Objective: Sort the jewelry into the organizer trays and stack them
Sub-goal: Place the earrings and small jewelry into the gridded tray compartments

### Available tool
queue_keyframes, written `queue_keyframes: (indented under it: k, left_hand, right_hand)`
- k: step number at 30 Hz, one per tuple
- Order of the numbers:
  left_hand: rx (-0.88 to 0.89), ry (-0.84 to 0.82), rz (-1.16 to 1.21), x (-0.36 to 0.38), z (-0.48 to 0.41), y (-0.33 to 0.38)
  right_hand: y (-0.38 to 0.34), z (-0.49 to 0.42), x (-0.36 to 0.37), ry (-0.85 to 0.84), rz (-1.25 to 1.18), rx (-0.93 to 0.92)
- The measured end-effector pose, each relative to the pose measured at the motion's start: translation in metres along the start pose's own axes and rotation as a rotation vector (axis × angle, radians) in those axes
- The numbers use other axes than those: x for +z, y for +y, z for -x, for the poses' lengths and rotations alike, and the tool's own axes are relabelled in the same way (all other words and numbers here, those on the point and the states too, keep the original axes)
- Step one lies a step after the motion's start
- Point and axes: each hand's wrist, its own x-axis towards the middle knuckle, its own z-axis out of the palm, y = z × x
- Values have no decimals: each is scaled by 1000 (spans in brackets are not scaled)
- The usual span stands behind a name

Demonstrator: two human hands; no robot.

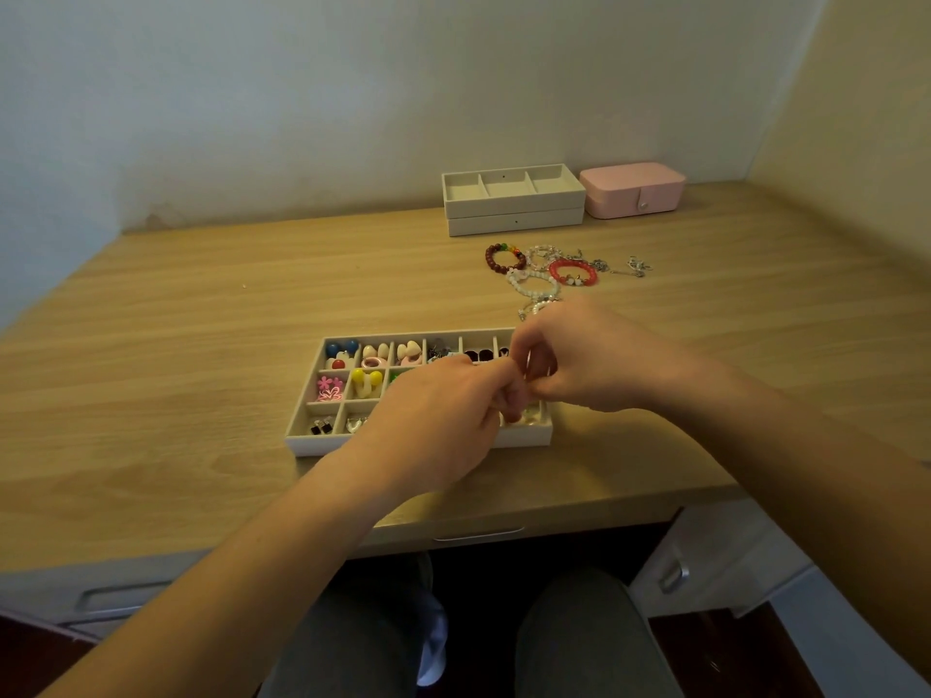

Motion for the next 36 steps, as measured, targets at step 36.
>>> queue_keyframes:
  k: [36]
  left_hand:
    - [-57,-62,74,3,4,-1]
  right_hand:
    - [-4,13,5,-153,58,87]
